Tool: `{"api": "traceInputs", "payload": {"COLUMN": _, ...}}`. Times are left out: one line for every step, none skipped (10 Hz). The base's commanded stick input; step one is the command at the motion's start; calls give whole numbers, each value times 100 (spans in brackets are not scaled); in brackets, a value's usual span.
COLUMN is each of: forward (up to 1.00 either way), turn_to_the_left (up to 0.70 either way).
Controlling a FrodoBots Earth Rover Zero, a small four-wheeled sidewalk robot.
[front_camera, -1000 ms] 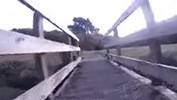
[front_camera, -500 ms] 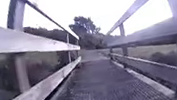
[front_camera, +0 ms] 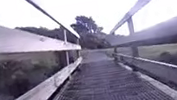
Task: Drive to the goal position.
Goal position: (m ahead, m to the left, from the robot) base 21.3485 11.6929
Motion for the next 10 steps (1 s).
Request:
{"api": "traceInputs", "payload": {"forward": 100, "turn_to_the_left": 0}}
{"api": "traceInputs", "payload": {"forward": 100, "turn_to_the_left": 0}}
{"api": "traceInputs", "payload": {"forward": 100, "turn_to_the_left": 0}}
{"api": "traceInputs", "payload": {"forward": 100, "turn_to_the_left": 0}}
{"api": "traceInputs", "payload": {"forward": 100, "turn_to_the_left": 0}}
{"api": "traceInputs", "payload": {"forward": 100, "turn_to_the_left": 0}}
{"api": "traceInputs", "payload": {"forward": 100, "turn_to_the_left": 0}}
{"api": "traceInputs", "payload": {"forward": 100, "turn_to_the_left": 0}}
{"api": "traceInputs", "payload": {"forward": 100, "turn_to_the_left": 0}}
{"api": "traceInputs", "payload": {"forward": 100, "turn_to_the_left": 0}}
